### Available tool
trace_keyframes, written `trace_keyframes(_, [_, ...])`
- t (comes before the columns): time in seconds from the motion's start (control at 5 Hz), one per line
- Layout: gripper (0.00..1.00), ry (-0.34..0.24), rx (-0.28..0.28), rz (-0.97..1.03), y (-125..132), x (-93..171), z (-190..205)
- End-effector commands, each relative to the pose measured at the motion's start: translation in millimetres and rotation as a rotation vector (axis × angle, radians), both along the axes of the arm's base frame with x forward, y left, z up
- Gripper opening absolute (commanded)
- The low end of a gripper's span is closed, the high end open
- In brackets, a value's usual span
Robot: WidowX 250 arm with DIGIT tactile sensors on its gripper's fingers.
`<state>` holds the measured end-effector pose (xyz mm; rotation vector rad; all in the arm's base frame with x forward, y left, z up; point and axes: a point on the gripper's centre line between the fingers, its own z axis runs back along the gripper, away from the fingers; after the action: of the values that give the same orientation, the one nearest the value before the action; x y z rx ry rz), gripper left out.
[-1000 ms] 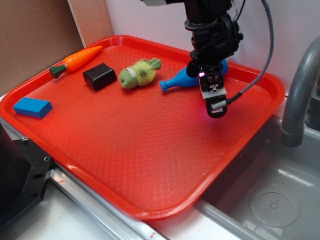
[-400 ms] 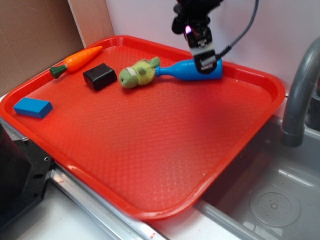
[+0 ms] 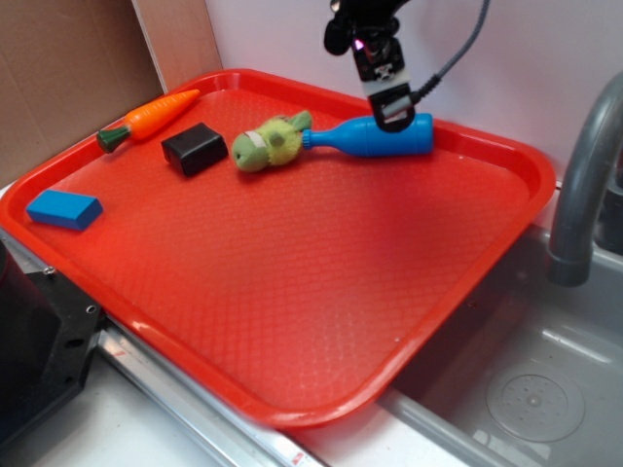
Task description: Grab the blue bottle.
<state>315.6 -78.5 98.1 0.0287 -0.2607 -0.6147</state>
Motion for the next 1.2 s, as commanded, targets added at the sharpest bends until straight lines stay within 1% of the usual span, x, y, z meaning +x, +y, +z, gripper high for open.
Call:
trace_keyframes(0.0, [1.0,0.024,-0.012,-0.005,20.6,18.1,-22.2])
trace_keyframes(0.2, [1.0,0.052,-0.031,-0.011,24.2,23.7,-43.5])
trace_keyframes(0.4, [1.0,0.085,-0.039,-0.02,22.5,30.6,-58.0])
trace_keyframes(0.6, [0.0,0.107,-0.023,0.004,11.8,31.5,-56.4])
trace_keyframes(0.8, [0.0,0.122,0.097,0.12,-12.1,24.4,-20.0])
trace_keyframes(1.0, [0.0,0.094,0.094,0.247,-40.2,-11.2,29.9])
